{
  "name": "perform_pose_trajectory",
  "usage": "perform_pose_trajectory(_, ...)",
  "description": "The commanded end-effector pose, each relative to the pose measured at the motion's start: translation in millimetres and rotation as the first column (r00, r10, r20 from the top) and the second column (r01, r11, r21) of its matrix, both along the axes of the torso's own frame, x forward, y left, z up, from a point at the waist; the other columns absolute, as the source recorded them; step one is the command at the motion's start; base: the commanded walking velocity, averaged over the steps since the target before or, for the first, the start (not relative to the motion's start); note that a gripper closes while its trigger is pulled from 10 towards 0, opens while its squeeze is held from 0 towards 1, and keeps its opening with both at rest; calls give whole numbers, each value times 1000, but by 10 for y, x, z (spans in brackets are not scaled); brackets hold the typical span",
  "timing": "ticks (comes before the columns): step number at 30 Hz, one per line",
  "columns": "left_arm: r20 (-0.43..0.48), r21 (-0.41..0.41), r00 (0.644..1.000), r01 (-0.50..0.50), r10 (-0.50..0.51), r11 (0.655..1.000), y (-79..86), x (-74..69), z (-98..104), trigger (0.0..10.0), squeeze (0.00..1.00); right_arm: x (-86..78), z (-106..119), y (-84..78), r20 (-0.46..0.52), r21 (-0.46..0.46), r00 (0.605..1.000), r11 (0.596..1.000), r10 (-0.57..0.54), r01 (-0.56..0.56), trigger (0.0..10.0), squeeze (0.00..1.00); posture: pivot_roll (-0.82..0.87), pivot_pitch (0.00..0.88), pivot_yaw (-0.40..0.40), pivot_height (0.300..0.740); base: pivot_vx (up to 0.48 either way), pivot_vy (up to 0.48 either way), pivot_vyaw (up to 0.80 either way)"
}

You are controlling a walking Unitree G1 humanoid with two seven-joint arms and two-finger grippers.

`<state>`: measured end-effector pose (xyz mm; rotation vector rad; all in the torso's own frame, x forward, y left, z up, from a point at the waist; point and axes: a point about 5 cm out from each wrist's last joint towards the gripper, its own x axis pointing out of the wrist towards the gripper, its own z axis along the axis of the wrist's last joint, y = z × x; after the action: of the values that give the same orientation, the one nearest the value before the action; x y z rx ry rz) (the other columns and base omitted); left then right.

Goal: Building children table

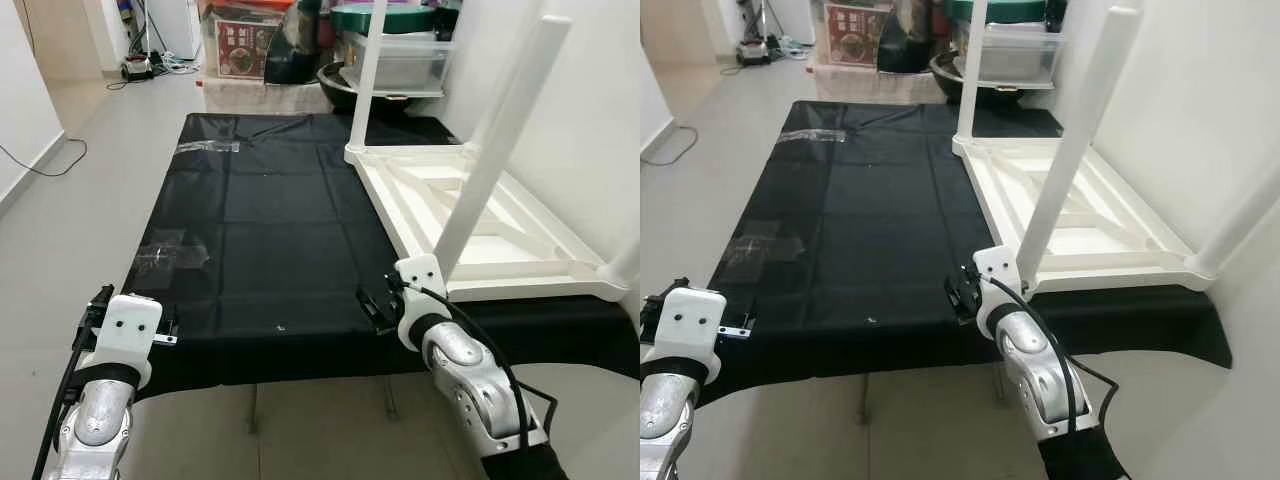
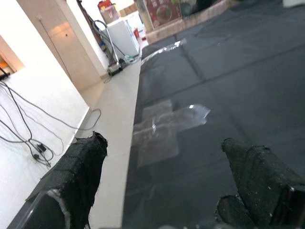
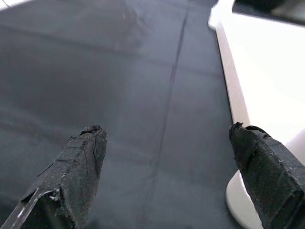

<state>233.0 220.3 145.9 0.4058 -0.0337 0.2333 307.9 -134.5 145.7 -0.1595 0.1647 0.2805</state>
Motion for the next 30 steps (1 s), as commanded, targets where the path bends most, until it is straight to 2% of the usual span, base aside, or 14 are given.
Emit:
perform_pose_trajectory(1, -5, 3, 1000, -7, 7, 1000, -31, -13, -17, 10000, 0, 38, 39, -37, 24, -28, 1000, 999, 16, -15, 10000, 0, 33, 0, -74, 740, 0, -480, 0)
perform_pose_trajectory(5, -7, 0, 1000, -21, 21, 1000, -25, -19, -26, 10000, 0, 145, 44, -65, 52, -140, 998, 990, 19, -12, 10000, 0, 36, 0, -77, 740, 0, -480, 400)
perform_pose_trajectory(6, -7, 0, 1000, -21, 21, 1000, -25, -19, -26, 10000, 0, 145, 44, -65, 52, -140, 998, 990, 19, -12, 10000, 0, 36, 0, -77, 740, 0, -480, 800)
perform_pose_trajectory(8, -5, 4, 1000, -20, 20, 1000, -33, -24, -18, 10000, 0, 169, 35, -78, 14, -30, 1000, 999, -26, 27, 10000, 0, 40, 0, -78, 740, 0, -480, 400)
perform_pose_trajectory(10, -3, 5, 1000, -19, 19, 1000, -36, -27, -15, 10000, 0, 173, 21, -72, 3, -32, 1000, 999, -26, 26, 10000, 0, 40, 0, -78, 740, 0, -480, 0)
perform_pose_trajectory(13, -3, 8, 1000, -18, 18, 1000, -40, -29, -13, 10000, 0, 168, -1, -59, 28, -134, 1000, 991, -3, 7, 10000, 0, 41, 0, -77, 740, 0, -480, 0)
perform_pose_trajectory(14, -2, 12, 1000, -12, 12, 1000, -47, -28, -9, 10000, 0, 165, -10, -56, 20, -60, 1000, 998, -25, 26, 10000, 0, 42, 0, -76, 740, 0, -364, 0)
perform_pose_trajectory(16, -2, 13, 1000, -9, 9, 1000, -50, -28, -8, 10000, 0, 164, -13, -55, 15, -37, 999, 999, -31, 31, 10000, 0, 42, 0, -76, 740, 0, -364, 0)
perform_pose_trajectory(21, 0, 7, 1000, -4, 4, 1000, -56, -16, -11, 10000, 0, 149, -14, -28, 15, -17, 999, 999, 34, -34, 10000, 0, 40, 0, -70, 740, 0, 0, 0)
perform_pose_trajectory(23, -5, 9, 1000, 0, 0, 1000, -65, -1, -18, 10000, 0, 132, -74, -13, -6, -51, 996, 995, 91, -91, 10000, 0, 34, 0, -66, 740, 0, 0, 0)
perform_pose_trajectory(30, -7, 11, 1000, 4, -4, 1000, -68, 25, -28, 10000, 0, 198, -103, -88, -11, -75, 999, 996, 54, -54, 10000, 0, 32, 0, -63, 740, 0, 0, 0)
